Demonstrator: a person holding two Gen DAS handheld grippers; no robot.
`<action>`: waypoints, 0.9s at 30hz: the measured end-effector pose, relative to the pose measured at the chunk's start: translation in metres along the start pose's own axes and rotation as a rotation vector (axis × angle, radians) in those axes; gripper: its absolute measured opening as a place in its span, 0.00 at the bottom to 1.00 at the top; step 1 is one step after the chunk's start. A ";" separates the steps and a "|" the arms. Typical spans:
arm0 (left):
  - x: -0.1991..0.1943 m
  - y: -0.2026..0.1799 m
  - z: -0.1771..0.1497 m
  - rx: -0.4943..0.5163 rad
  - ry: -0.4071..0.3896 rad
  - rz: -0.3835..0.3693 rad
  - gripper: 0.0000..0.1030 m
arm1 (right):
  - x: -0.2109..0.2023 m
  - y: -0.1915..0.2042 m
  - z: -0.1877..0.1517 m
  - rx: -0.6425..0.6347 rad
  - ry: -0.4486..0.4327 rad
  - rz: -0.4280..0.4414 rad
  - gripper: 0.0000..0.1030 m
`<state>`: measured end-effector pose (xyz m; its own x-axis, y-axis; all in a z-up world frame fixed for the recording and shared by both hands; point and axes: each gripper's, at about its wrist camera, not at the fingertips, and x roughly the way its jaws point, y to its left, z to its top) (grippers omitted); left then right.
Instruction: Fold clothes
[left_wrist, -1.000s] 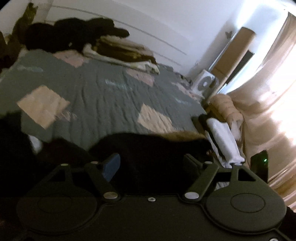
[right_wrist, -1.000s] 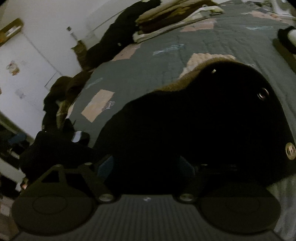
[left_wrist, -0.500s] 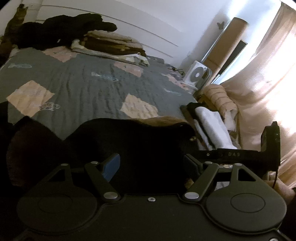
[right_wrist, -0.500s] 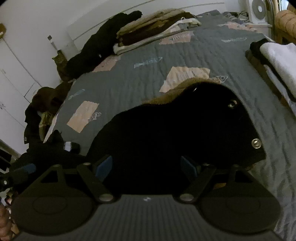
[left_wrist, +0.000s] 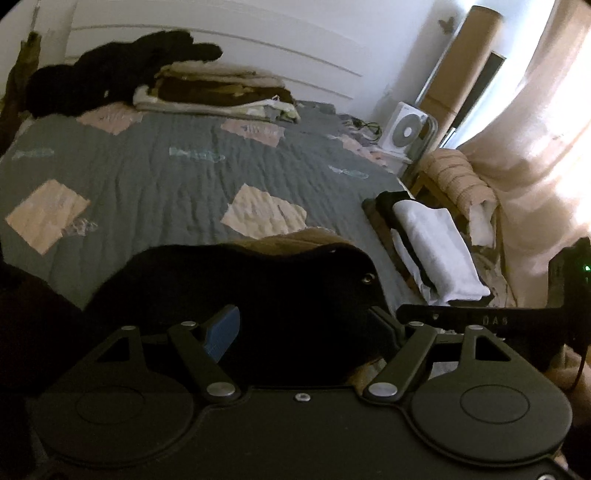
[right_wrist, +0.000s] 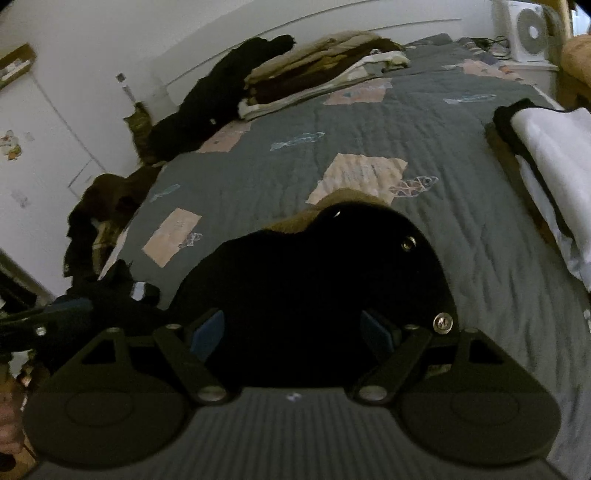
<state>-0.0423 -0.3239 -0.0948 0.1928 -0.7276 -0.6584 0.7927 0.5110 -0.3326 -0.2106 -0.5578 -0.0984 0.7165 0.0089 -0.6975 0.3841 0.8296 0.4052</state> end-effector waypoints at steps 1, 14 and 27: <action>0.003 -0.002 0.003 0.000 0.004 0.000 0.72 | 0.000 -0.004 0.003 -0.008 0.005 0.011 0.78; 0.044 -0.021 0.021 0.018 0.084 -0.067 0.72 | -0.017 -0.028 0.022 0.003 0.063 -0.010 0.78; 0.149 -0.037 -0.051 0.245 0.293 -0.178 0.72 | -0.040 -0.036 0.030 0.072 0.024 -0.106 0.78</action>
<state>-0.0720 -0.4281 -0.2154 -0.1040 -0.6157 -0.7811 0.9198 0.2393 -0.3110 -0.2359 -0.6048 -0.0671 0.6555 -0.0624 -0.7526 0.4982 0.7846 0.3690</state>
